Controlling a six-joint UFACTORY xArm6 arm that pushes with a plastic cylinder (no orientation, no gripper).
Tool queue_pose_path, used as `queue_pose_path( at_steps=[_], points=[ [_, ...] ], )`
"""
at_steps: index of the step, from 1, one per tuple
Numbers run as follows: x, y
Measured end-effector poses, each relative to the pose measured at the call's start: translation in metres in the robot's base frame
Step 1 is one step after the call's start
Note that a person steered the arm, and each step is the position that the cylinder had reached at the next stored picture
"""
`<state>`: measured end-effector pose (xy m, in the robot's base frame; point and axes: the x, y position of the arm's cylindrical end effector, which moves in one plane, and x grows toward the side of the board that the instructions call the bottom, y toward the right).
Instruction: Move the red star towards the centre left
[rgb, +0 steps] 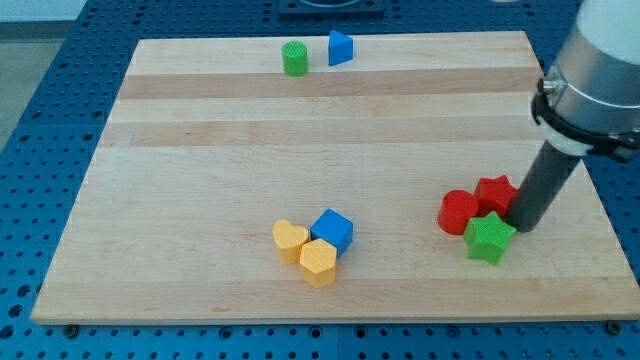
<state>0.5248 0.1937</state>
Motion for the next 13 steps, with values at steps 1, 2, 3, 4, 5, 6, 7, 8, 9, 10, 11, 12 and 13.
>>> queue_pose_path(
  at_steps=[1,2,3,4,5,6,7,8,9,10,11,12,13],
  points=[
    [-0.013,-0.017],
    [-0.032,-0.035],
    [-0.049,-0.057],
    [-0.065,-0.078],
    [-0.08,-0.092],
    [-0.099,-0.105],
    [-0.111,-0.108],
    [-0.113,-0.104],
    [-0.122,-0.096],
    [-0.139,-0.085],
    [-0.159,-0.075],
    [-0.182,-0.068],
    [-0.205,-0.067]
  ],
)
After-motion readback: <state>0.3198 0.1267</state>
